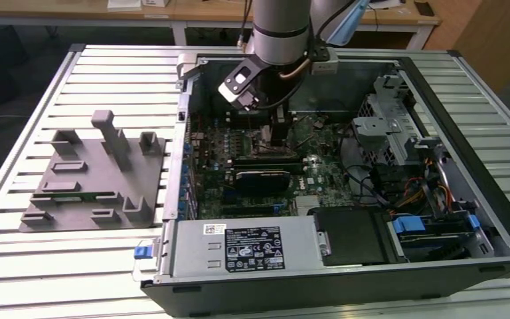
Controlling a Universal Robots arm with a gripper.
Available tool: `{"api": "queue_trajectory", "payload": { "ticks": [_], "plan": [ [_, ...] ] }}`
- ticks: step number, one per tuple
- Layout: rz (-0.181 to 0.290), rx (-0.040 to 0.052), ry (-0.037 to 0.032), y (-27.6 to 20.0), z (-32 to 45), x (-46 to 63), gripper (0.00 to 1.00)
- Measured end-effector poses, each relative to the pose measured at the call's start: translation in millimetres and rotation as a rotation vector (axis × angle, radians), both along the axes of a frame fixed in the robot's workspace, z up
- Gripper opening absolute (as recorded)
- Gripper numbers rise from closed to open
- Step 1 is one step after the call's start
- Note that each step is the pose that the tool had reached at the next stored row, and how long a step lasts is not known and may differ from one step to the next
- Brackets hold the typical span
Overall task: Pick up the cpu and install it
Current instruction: 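Place the cpu into insertion slot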
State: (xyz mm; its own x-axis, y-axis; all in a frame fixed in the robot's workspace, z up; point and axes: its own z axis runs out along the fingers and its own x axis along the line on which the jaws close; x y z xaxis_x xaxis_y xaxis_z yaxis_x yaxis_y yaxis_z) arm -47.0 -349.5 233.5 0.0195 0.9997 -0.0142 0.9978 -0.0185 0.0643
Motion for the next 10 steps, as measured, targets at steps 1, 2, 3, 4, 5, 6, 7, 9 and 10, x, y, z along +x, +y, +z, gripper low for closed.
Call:
{"api": "queue_trajectory", "payload": {
  "ticks": [1, 2, 3, 4, 5, 6, 7, 9, 10],
  "plan": [
    [0.001, 0.0001, -0.0001, 0.5, -0.7, 0.0, 0.55],
    [0.004, 0.0002, -0.0001, 0.9, -1.3, 0.2, 0.55],
    [0.006, 0.0003, -0.0002, 1.4, -1.8, 0.3, 0.55],
    [0.008, 0.0003, -0.0001, 1.8, -2.3, 0.3, 0.55],
    [0.009, 0.0003, -0.0002, 2.1, -2.9, 0.3, 0.55],
    [0.01, 0.0002, -0.0001, 2.3, -3.4, 0.4, 0.55],
    [0.01, 0.0002, -0.0001, 2.4, -4.4, 0.4, 0.55],
    [0.01, 0.0002, -0.0001, 2.5, -6.8, 0.5, 0.55],
    [0.01, 0.0001, 0.0, 2.6, -8.0, 0.5, 0.55]
  ]
}}
